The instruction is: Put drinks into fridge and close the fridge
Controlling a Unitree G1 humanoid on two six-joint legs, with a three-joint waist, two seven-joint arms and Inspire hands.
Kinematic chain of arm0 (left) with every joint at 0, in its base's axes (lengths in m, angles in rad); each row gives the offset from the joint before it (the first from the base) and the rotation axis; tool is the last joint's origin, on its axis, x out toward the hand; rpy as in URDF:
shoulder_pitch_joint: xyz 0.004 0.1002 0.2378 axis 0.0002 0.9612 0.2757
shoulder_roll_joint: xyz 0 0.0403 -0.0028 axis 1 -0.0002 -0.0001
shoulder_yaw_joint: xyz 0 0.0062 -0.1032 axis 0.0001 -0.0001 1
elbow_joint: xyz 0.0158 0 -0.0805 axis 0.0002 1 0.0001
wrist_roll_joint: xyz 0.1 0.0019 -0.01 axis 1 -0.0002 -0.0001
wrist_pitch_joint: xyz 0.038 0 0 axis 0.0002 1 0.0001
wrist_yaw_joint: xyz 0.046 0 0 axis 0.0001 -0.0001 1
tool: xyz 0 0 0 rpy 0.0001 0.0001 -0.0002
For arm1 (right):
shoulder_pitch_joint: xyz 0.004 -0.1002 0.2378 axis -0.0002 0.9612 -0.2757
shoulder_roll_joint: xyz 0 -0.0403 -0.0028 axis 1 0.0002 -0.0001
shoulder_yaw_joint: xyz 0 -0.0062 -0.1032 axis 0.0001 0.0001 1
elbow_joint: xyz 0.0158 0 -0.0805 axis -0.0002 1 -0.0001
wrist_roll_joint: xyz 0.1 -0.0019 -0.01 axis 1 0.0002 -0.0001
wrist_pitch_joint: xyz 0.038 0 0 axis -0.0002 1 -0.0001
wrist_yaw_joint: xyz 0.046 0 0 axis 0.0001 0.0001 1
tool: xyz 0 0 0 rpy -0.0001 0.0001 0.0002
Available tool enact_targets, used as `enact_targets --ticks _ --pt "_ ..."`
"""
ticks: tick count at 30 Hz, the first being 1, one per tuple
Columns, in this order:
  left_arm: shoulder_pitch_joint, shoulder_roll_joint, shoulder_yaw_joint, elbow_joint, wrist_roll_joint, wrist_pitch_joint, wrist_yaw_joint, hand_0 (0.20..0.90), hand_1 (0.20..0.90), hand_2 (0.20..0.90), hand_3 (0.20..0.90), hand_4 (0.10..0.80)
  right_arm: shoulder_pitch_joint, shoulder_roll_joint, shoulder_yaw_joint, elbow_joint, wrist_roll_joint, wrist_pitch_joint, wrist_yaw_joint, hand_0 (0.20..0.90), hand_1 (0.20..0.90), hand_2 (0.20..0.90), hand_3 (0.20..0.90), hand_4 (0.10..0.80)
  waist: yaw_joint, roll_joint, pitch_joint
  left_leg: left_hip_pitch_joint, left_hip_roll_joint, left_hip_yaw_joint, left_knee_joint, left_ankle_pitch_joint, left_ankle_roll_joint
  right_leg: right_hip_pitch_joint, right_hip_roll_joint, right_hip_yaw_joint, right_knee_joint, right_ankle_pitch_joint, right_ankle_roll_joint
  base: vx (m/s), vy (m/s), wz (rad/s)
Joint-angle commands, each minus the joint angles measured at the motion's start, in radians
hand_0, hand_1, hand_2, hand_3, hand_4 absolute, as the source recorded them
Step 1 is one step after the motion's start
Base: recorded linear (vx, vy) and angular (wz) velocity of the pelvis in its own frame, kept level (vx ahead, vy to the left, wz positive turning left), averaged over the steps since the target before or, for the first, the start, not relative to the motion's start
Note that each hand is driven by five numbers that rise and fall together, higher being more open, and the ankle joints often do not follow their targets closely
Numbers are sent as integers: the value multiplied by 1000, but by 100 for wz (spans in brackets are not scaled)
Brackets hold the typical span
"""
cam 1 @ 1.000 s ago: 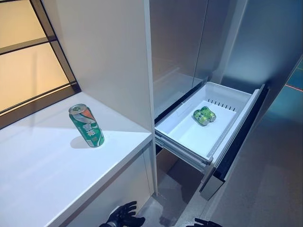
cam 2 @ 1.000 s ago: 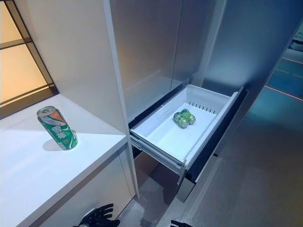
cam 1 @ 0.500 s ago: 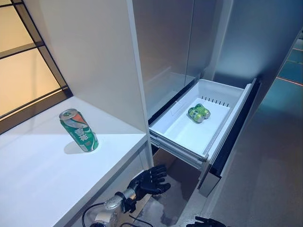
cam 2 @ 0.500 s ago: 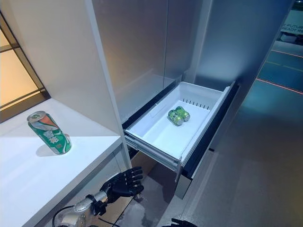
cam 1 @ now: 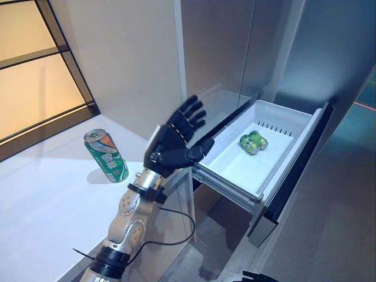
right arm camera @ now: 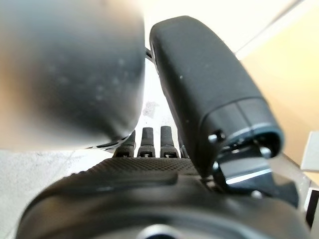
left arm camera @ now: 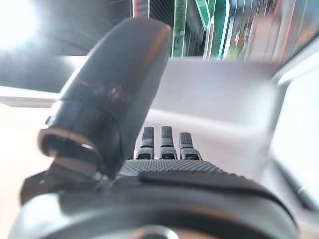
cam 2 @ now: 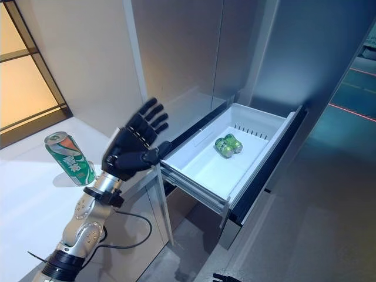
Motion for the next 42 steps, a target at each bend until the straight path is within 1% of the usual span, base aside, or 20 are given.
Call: enact_targets --ticks 1,5,6,7,8,9,13,16,19,21,22,23,24,26,29,32,36,37,39,42 --pt "-231 42 110 -109 88 -133 118 900 900 900 900 800 -5 58 74 64 -12 -9 0 900 900 900 900 800 25 -47 -36 -15 -66 90 3 -22 66 26 6 111 6 -16 -4 14 -6 7" --pt "-309 113 157 -85 86 -122 183 900 900 900 900 800 -8 55 101 51 -34 4 6 900 900 900 900 800 21 -43 -45 -14 -64 84 3 -22 61 33 7 106 6 -23 -6 11 1 11" --pt "-356 162 182 -53 82 -109 213 900 900 900 900 800 -12 50 112 49 -46 8 11 900 900 900 900 800 21 -36 -55 -15 -63 84 3 -24 56 35 7 101 4 -27 -6 1 10 13" --pt "-382 191 187 -26 79 -102 225 900 900 900 900 800 -14 48 120 48 -50 9 16 900 900 900 900 800 19 -32 -59 -16 -62 85 3 -24 54 36 8 100 3 -29 -6 1 15 9" --pt "-430 245 194 28 55 -97 234 900 900 900 900 800 -20 41 127 47 -56 15 22 900 900 900 900 800 16 -26 -65 -16 -60 88 3 -24 49 37 8 99 2 -32 -5 0 11 6" --pt "-446 263 196 50 41 -98 235 900 900 900 900 800 -22 38 129 46 -60 17 26 900 900 900 900 800 15 -24 -67 -16 -59 89 3 -24 48 37 9 99 2 -32 -5 6 18 6" --pt "-579 402 201 250 -91 -125 232 900 900 900 900 800 -34 8 155 48 -100 35 49 900 900 900 900 800 3 0 -81 -17 -52 104 3 -21 35 37 9 98 1 -39 -3 8 49 2" --pt "-686 492 165 429 -188 -149 202 900 900 900 900 800 -33 -12 167 52 -134 37 55 900 900 900 900 800 -10 19 -86 -16 -48 116 3 -22 30 38 10 100 2 -44 -1 -2 59 -1" --pt "-808 567 93 591 -290 -129 141 900 900 900 900 800 -39 -34 168 67 -141 48 50 900 900 900 900 800 -21 39 -92 -12 -44 126 3 -22 25 41 8 100 3 -48 4 4 44 0" --pt "-866 589 65 631 -339 -83 123 900 900 900 900 800 -44 -39 156 84 -154 46 51 900 900 900 900 800 -22 43 -92 -12 -42 128 3 -21 21 43 6 99 3 -52 5 3 19 0" --pt "-868 589 65 631 -343 -77 124 900 900 900 900 800 -46 -39 155 86 -155 45 52 900 900 900 900 800 -21 43 -92 -12 -42 128 3 -21 21 43 6 99 3 -53 5 -2 33 0" --pt "-865 585 75 631 -386 -44 122 900 900 900 900 800 -47 -39 150 95 -162 42 51 900 900 900 900 800 -18 44 -92 -12 -43 122 3 -20 20 44 5 99 4 -55 5 0 0 0" --pt "-857 580 85 626 -402 -32 111 900 900 900 900 800 -48 -39 147 102 -165 38 51 900 900 900 900 800 -15 44 -92 -13 -44 118 3 -20 19 45 5 98 4 -57 4 -19 40 1" --pt "-818 562 121 590 -356 8 125 900 900 900 900 800 -51 -35 143 106 -165 30 53 900 900 900 900 800 -5 41 -89 -12 -46 105 3 -19 20 49 4 95 5 -59 2 0 0 0" --pt "-757 549 157 551 -275 31 137 900 900 900 900 800 -50 -32 141 98 -148 31 56 900 900 900 900 800 6 35 -88 -13 -49 92 3 -17 21 52 2 90 5 -61 1 0 0 0" --pt "-663 554 212 500 -173 82 131 900 900 900 900 800 -48 -24 133 89 -132 25 59 900 900 900 900 800 31 28 -81 -26 -52 75 3 -1 22 45 0 78 10 -53 -2 -75 7 0" --pt "-519 561 273 444 -157 131 65 900 900 900 900 800 -38 -21 123 79 -117 20 58 900 900 900 900 800 58 19 -73 -34 -56 56 3 4 23 46 -4 60 10 -52 1 -40 -1 2" --pt "-461 545 292 412 -171 138 50 900 900 900 900 800 -37 -19 116 72 -112 24 54 900 900 900 900 800 70 15 -67 -36 -57 49 3 5 23 46 -5 54 11 -53 0 -50 0 4" --pt "-394 524 318 359 -190 159 49 900 900 900 900 800 -36 -21 108 64 -104 28 47 900 900 900 900 800 81 13 -60 -41 -59 39 3 7 25 46 -6 46 12 -52 0 -64 -5 6" --pt "-293 456 353 275 -229 183 48 900 900 900 900 800 -38 -20 93 57 -89 30 43 900 900 900 900 800 101 7 -48 -47 -63 21 3 13 27 46 -9 30 13 -51 -1 -57 -11 18"
